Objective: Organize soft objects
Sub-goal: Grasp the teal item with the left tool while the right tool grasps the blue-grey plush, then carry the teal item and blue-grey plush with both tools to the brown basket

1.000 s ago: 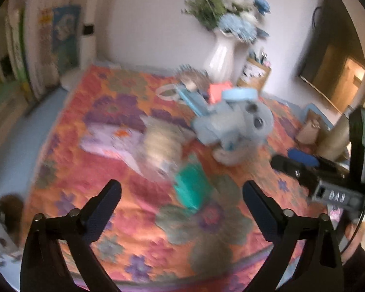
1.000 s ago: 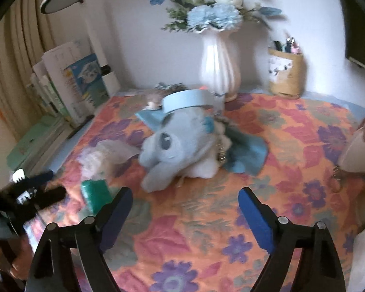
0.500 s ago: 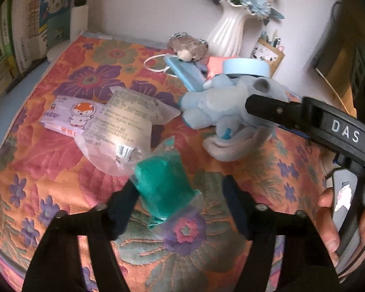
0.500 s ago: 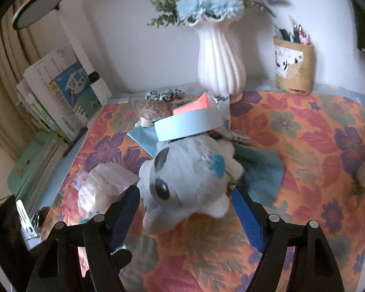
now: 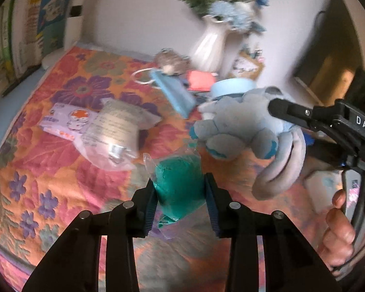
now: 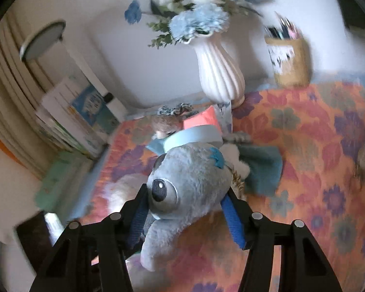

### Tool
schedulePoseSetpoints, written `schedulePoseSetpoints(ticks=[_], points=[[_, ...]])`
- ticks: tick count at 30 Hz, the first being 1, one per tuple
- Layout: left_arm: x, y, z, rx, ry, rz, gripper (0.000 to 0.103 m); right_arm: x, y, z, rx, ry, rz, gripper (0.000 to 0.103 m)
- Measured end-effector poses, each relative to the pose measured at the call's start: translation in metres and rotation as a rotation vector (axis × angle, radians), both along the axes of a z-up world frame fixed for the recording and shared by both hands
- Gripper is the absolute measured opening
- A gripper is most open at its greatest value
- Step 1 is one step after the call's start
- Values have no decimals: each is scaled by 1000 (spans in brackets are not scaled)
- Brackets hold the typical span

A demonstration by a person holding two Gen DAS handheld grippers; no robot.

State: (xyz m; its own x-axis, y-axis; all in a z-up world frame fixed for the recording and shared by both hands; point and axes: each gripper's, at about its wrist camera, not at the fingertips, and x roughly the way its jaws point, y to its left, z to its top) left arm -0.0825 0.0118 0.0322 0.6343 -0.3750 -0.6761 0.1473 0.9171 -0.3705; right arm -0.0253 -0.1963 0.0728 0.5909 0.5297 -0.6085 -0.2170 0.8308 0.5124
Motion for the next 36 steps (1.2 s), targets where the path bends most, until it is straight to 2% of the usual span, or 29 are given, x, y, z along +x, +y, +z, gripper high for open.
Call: schedulePoseSetpoints(ticks=[2, 4, 6, 9, 11, 12, 16, 17, 18, 19, 22, 27, 30, 31, 36], points=[[-6, -1, 5, -58, 3, -65, 33, -6, -16, 2, 73, 44, 18, 57], [-11, -3, 6, -110, 5, -140, 33, -17, -31, 1, 80, 85, 53, 57], [-16, -10, 4, -101, 10, -185, 33, -25, -39, -4, 34, 138, 100, 57], [-14, -21, -4, -39, 43, -212, 33, -36, -46, -15, -138, 178, 182, 59], [-9, -23, -10, -27, 65, -205, 34, -32, -48, -27, -212, 224, 165, 61], [-6, -24, -13, -25, 76, -192, 34, -27, -52, -30, -194, 228, 120, 63], [-3, -32, -19, 64, 96, -134, 60, -16, -63, -42, -159, 254, -24, 81], [-4, -32, -18, 76, 94, -142, 66, -16, -63, -43, -151, 268, -34, 81], [-6, -33, -17, 84, 88, -149, 80, -18, -66, -45, -137, 275, -45, 81], [-8, -34, -16, 92, 80, -151, 86, -21, -69, -45, -138, 280, -53, 81], [-12, -38, -17, 113, 87, -163, 86, -36, -72, -42, -159, 298, -73, 83], [-13, -47, -21, 150, 80, -131, 86, -50, -77, -47, -116, 348, -97, 87], [-4, -47, -22, 149, 92, -88, 85, -44, -70, -60, -23, 386, -92, 87], [-1, -48, -21, 142, 96, -76, 85, -44, -67, -64, 1, 397, -97, 90], [12, -48, -21, 90, 108, -44, 85, -46, -56, -63, 15, 343, -200, 91]])
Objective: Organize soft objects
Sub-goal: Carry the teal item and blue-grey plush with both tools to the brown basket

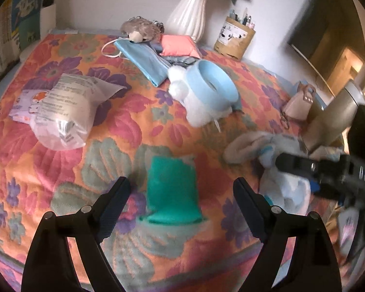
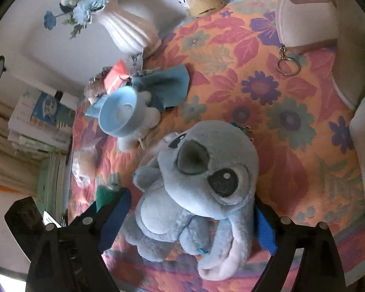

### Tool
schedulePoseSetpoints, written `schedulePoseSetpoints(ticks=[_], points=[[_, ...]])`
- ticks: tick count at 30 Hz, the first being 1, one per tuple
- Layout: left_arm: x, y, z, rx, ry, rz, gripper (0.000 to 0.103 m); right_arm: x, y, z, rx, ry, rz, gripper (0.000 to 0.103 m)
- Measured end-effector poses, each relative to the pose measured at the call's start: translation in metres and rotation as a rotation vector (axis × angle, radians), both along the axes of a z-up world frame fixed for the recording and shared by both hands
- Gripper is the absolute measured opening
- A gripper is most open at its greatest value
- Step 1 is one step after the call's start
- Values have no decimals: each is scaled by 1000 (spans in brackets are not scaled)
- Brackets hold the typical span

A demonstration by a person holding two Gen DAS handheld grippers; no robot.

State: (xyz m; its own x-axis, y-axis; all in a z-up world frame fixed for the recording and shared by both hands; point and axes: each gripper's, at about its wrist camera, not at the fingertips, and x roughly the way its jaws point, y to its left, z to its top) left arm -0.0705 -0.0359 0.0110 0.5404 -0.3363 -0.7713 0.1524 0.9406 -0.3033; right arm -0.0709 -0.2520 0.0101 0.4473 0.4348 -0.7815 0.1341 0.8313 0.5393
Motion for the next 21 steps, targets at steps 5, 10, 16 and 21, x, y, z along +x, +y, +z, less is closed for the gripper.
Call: schedulePoseSetpoints(ticks=[5, 10, 16, 21], points=[[5, -6, 1, 104, -23, 55, 40, -4, 15, 3, -133, -74, -44, 77], [-4, -4, 2, 54, -50, 61, 32, -10, 13, 15, -154, -159, -1, 72], [-36, -32, 48, -19, -206, -23, 32, -39, -1, 68, -168, -316, 42, 72], [-61, -78, 88, -55, -295, -144, 32, -74, -59, 106, -188, -362, 49, 72]])
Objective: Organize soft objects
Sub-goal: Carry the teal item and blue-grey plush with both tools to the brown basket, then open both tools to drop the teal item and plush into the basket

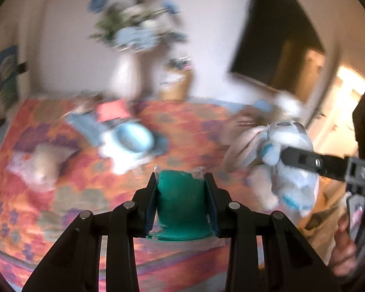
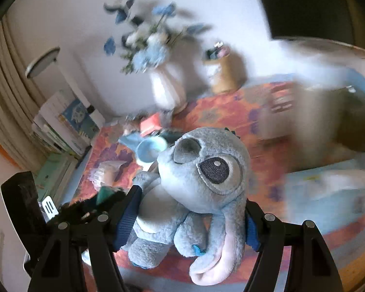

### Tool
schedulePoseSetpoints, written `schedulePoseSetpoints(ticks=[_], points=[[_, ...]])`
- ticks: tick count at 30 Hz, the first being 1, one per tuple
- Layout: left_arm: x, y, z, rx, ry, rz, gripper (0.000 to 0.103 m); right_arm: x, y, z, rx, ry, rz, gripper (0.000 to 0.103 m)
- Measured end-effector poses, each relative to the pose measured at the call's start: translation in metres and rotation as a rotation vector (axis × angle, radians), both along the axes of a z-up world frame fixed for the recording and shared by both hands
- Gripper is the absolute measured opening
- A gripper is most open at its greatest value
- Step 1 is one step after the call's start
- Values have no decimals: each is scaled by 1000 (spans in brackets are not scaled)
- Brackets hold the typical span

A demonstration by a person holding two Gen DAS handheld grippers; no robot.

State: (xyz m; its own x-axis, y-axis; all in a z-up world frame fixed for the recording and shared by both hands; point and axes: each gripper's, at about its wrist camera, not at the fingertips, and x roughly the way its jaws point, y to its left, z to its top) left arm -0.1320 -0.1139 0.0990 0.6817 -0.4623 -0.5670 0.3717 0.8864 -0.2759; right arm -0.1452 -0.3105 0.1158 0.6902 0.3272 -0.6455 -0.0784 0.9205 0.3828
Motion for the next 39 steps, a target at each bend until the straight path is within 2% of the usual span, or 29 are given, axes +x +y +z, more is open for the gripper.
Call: schedulePoseSetpoints(ticks=[5, 9, 12, 15, 19, 23, 29, 31, 32, 34, 36, 39], points=[[-10, -65, 21, -61, -6, -186, 32, -39, -92, 24, 18, -13, -166, 72], [-15, -126, 29, -120, 38, -364, 32, -67, -148, 33, 25, -23, -304, 72], [-14, -167, 34, -115, 52, -442, 32, -84, -185, 36, 43, -38, -386, 72], [-9, -206, 40, -85, 38, -479, 32, -89, -210, 37, 33, -39, -457, 72], [9, -248, 51, -64, 14, -465, 32, -75, -240, 40, 49, -58, -508, 72], [29, -287, 63, -37, -5, -406, 32, -43, -266, 46, 49, -80, -559, 72], [67, -334, 66, 58, -30, -262, 33, 23, -323, 27, 166, -14, -599, 73], [78, -347, 62, 98, -40, -223, 36, 41, -339, 17, 206, 15, -608, 75], [82, -353, 61, 114, -46, -215, 38, 50, -345, 11, 223, 28, -603, 75], [88, -363, 58, 139, -62, -190, 63, 68, -354, 1, 260, 46, -571, 78], [89, -372, 58, 149, -90, -184, 83, 80, -359, -6, 295, 61, -524, 78], [84, -377, 57, 168, -114, -205, 85, 86, -367, -10, 274, 93, -505, 78]])
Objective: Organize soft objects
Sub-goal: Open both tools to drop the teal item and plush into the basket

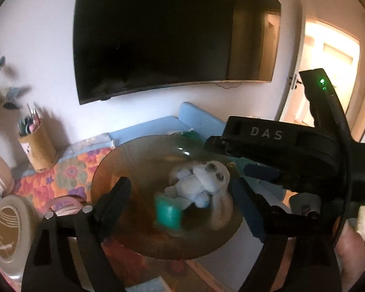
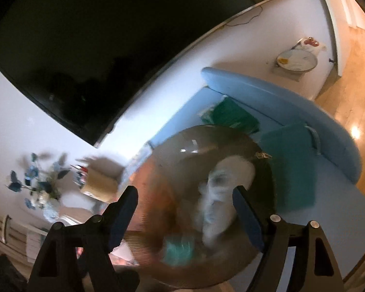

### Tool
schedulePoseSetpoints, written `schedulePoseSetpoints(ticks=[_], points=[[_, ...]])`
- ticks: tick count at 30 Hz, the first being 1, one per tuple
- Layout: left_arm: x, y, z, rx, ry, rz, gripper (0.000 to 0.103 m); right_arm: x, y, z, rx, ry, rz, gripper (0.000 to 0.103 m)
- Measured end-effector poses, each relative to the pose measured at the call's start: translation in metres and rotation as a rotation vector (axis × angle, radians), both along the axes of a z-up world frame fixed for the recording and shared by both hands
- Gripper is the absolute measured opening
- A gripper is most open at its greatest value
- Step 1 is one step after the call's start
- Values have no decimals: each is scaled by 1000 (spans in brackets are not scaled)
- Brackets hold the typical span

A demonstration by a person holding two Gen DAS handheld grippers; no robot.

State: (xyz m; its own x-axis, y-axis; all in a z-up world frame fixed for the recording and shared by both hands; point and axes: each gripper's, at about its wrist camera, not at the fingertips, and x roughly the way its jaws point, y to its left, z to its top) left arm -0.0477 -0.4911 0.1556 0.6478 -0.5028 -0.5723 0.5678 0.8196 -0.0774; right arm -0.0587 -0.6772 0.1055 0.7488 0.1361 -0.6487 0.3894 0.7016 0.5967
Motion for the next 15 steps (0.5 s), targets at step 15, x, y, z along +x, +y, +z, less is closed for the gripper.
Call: schedulePoseSetpoints(ticks=[15], points=[[-84, 147, 22, -125, 17, -58, 85, -119, 82, 35, -240, -98, 14, 79]])
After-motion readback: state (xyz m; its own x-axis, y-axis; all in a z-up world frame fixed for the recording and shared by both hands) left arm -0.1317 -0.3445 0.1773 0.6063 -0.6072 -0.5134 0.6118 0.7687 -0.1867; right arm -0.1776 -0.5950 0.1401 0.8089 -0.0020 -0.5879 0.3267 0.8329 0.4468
